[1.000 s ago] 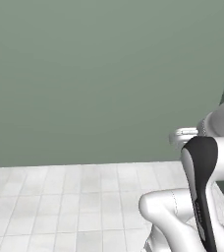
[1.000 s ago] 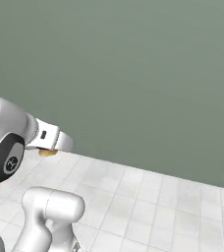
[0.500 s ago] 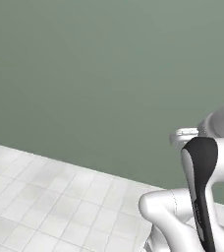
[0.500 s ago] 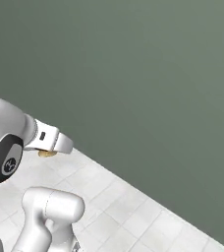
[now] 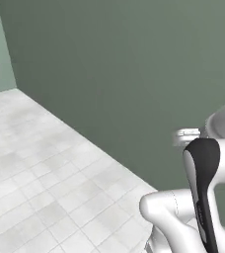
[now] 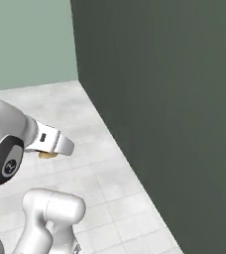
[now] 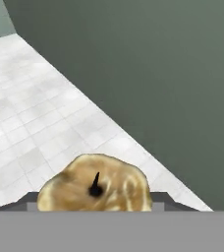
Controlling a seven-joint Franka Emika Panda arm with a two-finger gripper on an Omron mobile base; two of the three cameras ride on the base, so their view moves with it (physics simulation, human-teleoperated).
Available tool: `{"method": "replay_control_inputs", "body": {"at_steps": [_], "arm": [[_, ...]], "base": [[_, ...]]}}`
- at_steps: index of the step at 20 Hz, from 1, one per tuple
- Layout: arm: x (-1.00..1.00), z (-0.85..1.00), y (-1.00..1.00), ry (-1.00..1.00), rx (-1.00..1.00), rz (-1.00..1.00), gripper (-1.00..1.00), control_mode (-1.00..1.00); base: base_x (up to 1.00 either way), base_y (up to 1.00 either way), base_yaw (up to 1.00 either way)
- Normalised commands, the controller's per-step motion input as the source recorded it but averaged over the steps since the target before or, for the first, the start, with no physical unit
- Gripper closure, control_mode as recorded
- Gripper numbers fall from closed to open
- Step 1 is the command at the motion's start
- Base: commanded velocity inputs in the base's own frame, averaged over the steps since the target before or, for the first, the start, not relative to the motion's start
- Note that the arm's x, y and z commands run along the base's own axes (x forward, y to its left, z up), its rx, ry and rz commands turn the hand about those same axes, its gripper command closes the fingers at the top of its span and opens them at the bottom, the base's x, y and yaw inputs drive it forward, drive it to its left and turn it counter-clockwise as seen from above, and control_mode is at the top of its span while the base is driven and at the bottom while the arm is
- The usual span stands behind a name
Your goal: Get the candle and the wine from the cabinet and move them to the dining counter.
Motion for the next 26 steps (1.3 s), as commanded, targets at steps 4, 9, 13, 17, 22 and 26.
{"method": "replay_control_inputs", "body": {"at_steps": [4, 9, 13, 17, 22, 26], "arm": [[0.00, 0.00, 0.00, 0.00, 0.00, 0.00, 1.00, 1.00], [0.00, 0.00, 0.00, 0.00, 0.00, 0.00, 1.00, 1.00], [0.00, 0.00, 0.00, 0.00, 0.00, 0.00, 1.00, 1.00], [0.00, 0.00, 0.00, 0.00, 0.00, 0.00, 1.00, 1.00], [0.00, 0.00, 0.00, 0.00, 0.00, 0.00, 1.00, 1.00], [0.00, 0.00, 0.00, 0.00, 0.00, 0.00, 1.00, 1.00]], "base": [[1.00, -0.08, 0.79], [0.94, -0.09, 0.82], [0.86, -0.10, 0.84], [0.78, -0.09, 0.86], [0.77, -0.08, 0.86], [0.82, -0.04, 0.81]]}}
